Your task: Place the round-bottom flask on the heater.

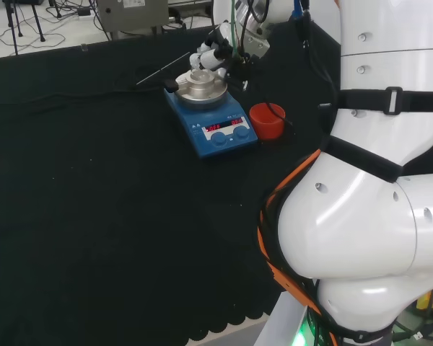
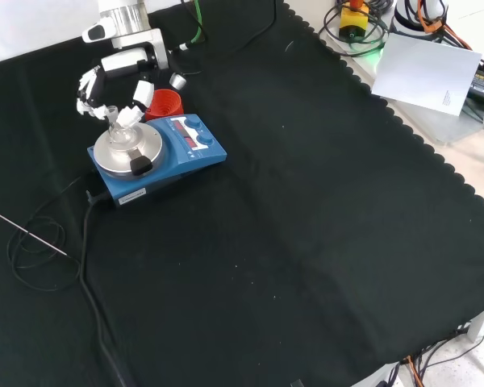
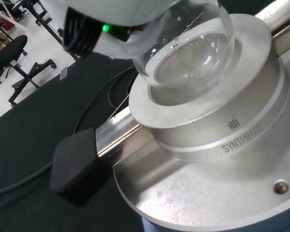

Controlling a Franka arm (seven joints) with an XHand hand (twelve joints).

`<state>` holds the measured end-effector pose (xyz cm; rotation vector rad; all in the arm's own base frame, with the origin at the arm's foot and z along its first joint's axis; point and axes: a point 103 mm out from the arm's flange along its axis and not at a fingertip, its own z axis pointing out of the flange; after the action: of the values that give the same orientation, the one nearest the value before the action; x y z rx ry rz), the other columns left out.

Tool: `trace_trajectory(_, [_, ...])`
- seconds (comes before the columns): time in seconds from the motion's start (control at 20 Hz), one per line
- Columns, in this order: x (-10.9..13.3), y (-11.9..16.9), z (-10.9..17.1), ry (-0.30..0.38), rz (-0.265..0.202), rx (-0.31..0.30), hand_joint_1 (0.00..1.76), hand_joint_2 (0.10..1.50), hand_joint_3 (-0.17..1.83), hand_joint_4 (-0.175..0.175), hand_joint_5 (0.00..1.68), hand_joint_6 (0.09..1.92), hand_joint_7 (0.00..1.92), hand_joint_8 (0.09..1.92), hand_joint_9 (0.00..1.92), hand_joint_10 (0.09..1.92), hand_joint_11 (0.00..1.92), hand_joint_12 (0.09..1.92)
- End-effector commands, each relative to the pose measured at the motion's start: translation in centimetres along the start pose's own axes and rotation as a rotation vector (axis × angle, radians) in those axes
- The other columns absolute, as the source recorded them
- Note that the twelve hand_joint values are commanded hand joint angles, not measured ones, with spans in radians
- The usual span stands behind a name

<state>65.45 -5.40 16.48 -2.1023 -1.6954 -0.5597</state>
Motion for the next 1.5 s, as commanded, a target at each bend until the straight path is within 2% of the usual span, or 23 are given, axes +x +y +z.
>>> trace_trajectory(0.05, [0.0, 0.3, 0.0, -0.006, 0.001, 0.007, 1.11, 0.68, 0.8, 0.051, 1.1, 1.04, 0.56, 0.66, 0.74, 0.63, 0.32, 1.33])
trace_trajectory(0.35, [-0.2, 0.2, 0.4, 0.012, 0.004, 0.024, 1.1, 0.71, 0.75, 0.049, 1.08, 1.04, 0.55, 0.67, 0.74, 0.63, 0.32, 1.33])
trace_trajectory(0.6, [-0.5, 0.0, 0.6, 0.021, 0.012, 0.05, 1.07, 0.86, 0.45, 0.099, 1.05, 0.97, 0.47, 0.7, 0.68, 0.68, 0.28, 1.35])
trace_trajectory(1.05, [-0.4, -0.2, 0.6, 0.013, 0.003, 0.043, 1.05, 0.96, 0.25, 0.147, 1.03, 0.95, 0.43, 0.72, 0.64, 0.72, 0.26, 1.36])
trace_trajectory(1.15, [-0.4, -0.3, 0.6, 0.011, 0.001, 0.039, 1.01, 0.82, 0.45, 0.002, 0.97, 0.86, 0.44, 0.71, 0.64, 0.7, 0.26, 1.36])
trace_trajectory(1.2, [-0.4, -0.3, 0.5, 0.013, -0.002, 0.036, 0.99, 0.74, 0.57, -0.042, 0.96, 0.83, 0.44, 0.71, 0.64, 0.7, 0.26, 1.36])
trace_trajectory(1.3, [-0.5, -0.5, 0.2, 0.022, -0.008, 0.029, 0.98, 0.66, 0.72, -0.077, 0.95, 0.81, 0.44, 0.71, 0.64, 0.7, 0.26, 1.36])
trace_trajectory(1.5, [-0.6, -0.8, -0.4, 0.041, -0.012, 0.058, 0.95, 0.61, 0.77, -0.081, 0.88, 0.81, 0.42, 0.71, 0.63, 0.71, 0.25, 1.36])
